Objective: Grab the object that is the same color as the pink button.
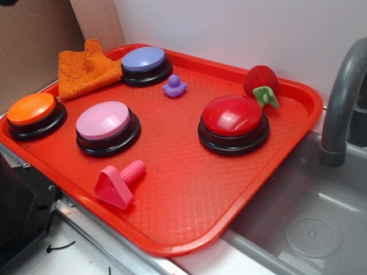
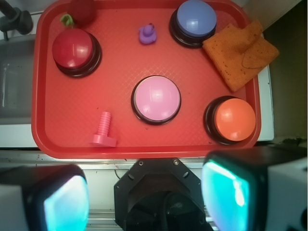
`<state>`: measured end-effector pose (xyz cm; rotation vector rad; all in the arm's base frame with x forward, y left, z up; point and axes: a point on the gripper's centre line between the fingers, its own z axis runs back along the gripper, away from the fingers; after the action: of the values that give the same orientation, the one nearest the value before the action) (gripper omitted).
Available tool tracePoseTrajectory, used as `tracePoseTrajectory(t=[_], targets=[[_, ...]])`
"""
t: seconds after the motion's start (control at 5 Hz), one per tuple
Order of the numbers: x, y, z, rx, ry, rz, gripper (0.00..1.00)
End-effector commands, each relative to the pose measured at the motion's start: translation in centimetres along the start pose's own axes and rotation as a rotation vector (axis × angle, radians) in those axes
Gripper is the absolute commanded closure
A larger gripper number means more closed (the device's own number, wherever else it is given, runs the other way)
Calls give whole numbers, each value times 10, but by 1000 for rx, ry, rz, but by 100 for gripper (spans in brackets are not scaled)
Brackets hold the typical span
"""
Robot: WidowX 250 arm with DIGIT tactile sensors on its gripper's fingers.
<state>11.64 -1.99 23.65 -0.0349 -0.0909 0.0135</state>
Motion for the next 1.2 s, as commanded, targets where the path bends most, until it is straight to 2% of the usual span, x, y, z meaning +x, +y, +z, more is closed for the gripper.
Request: tracePoseTrajectory(t=[0.0,0.2,0.4,0.6,0.8,1.0], targets=[[0,0,0,0,0,0,0],[11,-1,-13,-28,-11,116,0],[22,-8,-37,-4,18,230,0],[29,-24,-68,-14,69,251,0],[34,-42,-106,10,148,254,0],[36,-51,-130,-9,206,238,0]])
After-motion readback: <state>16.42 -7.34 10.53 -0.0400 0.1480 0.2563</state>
